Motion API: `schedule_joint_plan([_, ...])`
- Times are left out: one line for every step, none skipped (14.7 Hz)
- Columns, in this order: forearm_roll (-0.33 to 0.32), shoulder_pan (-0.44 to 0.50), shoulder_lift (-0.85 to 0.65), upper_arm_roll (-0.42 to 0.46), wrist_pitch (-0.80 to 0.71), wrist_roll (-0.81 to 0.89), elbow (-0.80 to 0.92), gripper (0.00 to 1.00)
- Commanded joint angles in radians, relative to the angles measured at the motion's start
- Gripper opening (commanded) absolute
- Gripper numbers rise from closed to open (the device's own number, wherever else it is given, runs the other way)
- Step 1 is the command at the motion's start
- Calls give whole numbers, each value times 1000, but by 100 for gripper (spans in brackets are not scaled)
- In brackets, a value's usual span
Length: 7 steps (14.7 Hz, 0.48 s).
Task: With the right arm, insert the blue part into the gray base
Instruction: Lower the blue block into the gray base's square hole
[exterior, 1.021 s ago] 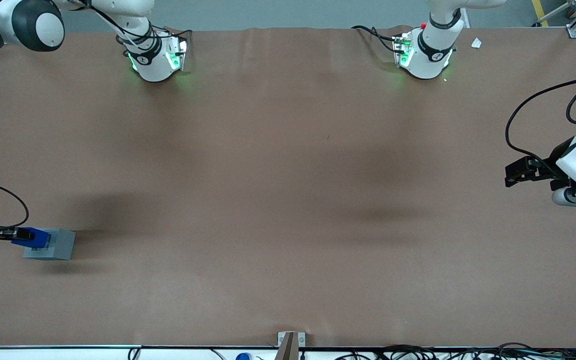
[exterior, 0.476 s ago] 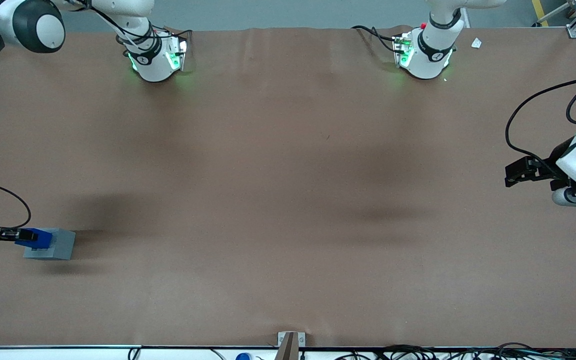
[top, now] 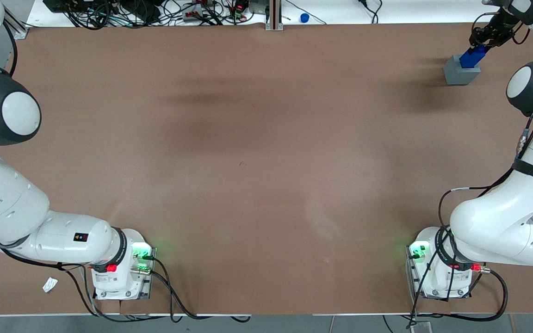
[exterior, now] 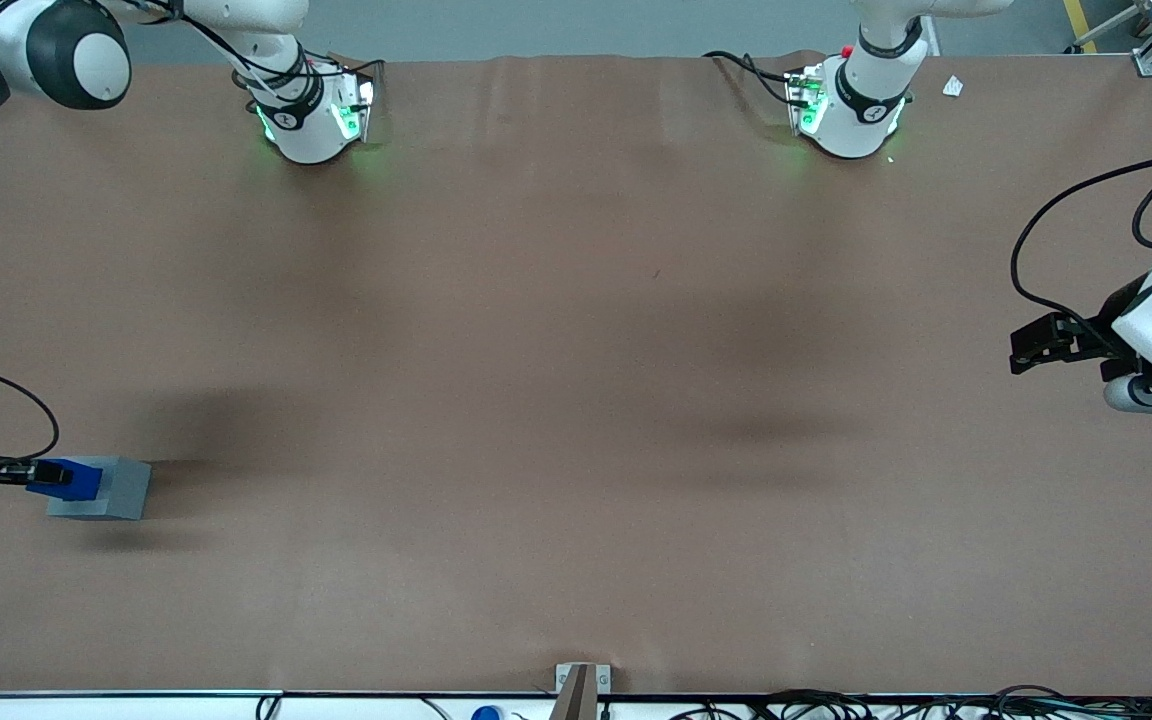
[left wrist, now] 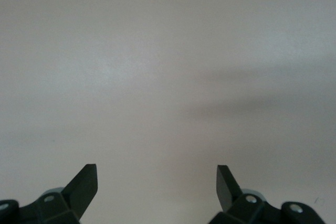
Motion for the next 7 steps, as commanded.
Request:
schedule_joint_plan([10,-12,28,7,-8,11,39,0])
schedule_joint_plan([10,-12,30,7,-8,11,42,0])
schedule_joint_plan([10,-12,30,7,-10,11,44,0])
schedule_joint_plan([10,-12,31,7,-8,11,44,0])
schedule_joint_plan([10,-12,33,7,-10,9,44,0])
schedule_joint_plan([10,-15,34,7,-10,9,44,0])
schedule_joint_plan([10,-18,34,7,-10,9,44,0])
